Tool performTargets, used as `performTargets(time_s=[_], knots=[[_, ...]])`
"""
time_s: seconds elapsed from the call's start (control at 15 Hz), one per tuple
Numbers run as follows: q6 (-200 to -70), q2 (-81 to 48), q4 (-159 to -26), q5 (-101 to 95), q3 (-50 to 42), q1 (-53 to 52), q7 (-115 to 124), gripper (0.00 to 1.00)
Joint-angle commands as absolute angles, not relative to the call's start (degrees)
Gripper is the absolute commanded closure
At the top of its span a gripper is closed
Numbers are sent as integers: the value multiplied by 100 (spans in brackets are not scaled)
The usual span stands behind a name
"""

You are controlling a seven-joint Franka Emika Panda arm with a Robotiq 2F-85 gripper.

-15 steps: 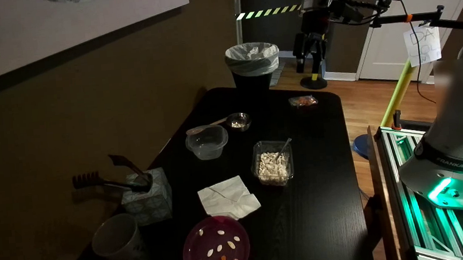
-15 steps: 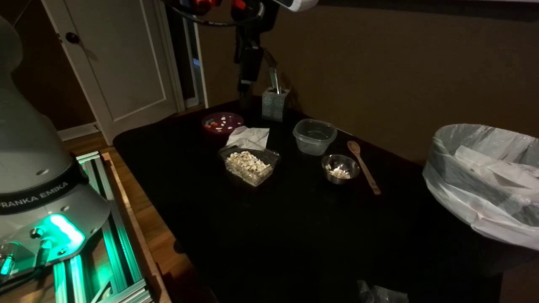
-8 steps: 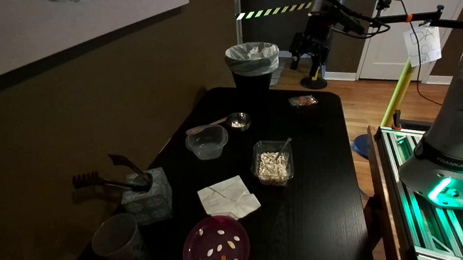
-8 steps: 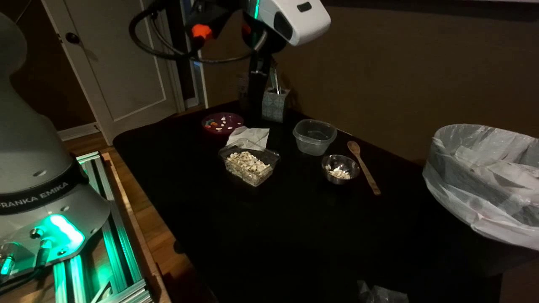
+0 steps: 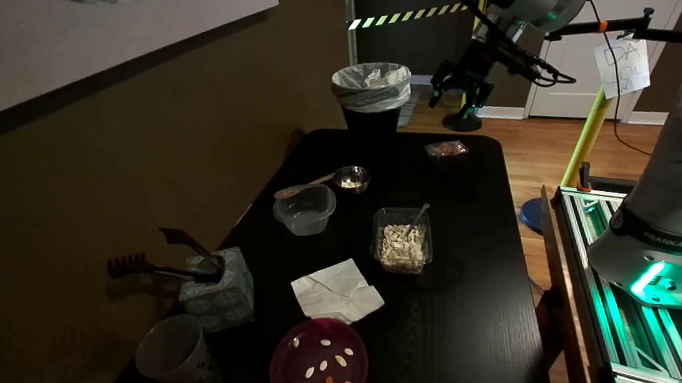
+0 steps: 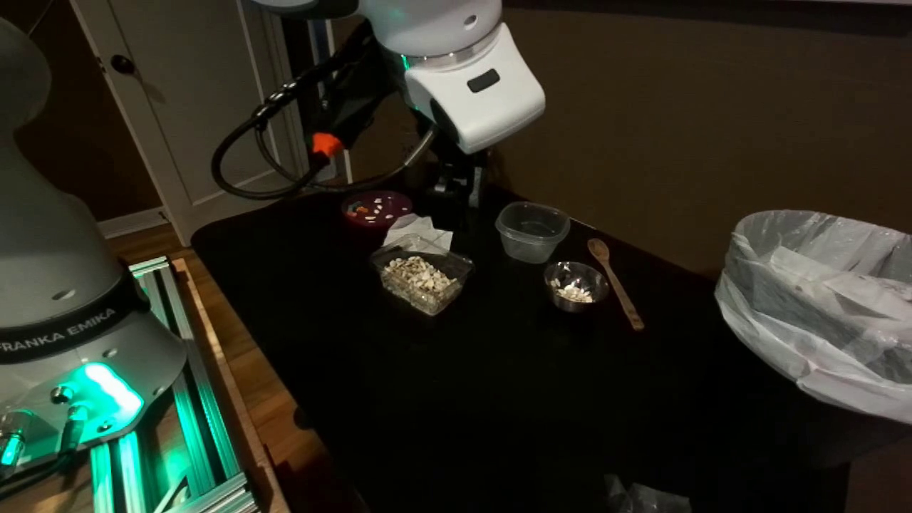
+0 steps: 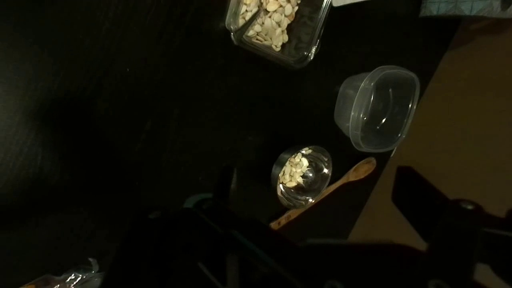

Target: Transfer the popcorn from the plastic bowl to the metal bowl

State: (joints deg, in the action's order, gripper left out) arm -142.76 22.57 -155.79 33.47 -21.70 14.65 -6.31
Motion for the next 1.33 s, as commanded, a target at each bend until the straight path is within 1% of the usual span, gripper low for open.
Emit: performTargets(time_s=[0.0,0.2,0.4,0.53,0.6,0.8,0.93,1.07,1.13,1.27], knots=[[-14264,2266,-15552,3321,-2180,1457,-606,0],[-14362,2270,-15550,3381,-2187,1403,-721,0],[-14726,2207,-15788,4010,-2341,1060,-1330,0],[-14757,2146,-15934,4528,-2503,755,-2136,0],[-14781,1859,-15752,4833,-2534,652,-2483,0],[-14314,1521,-15820,5282,-2789,399,-3324,0],[-13530,1093,-15689,5482,-3088,295,-3842,0],[-12592,465,-15427,5638,-2925,736,-4109,0],[-13156,1105,-15732,5457,-2524,912,-3751,0],[-13058,924,-15694,5454,-2416,1073,-3828,0]])
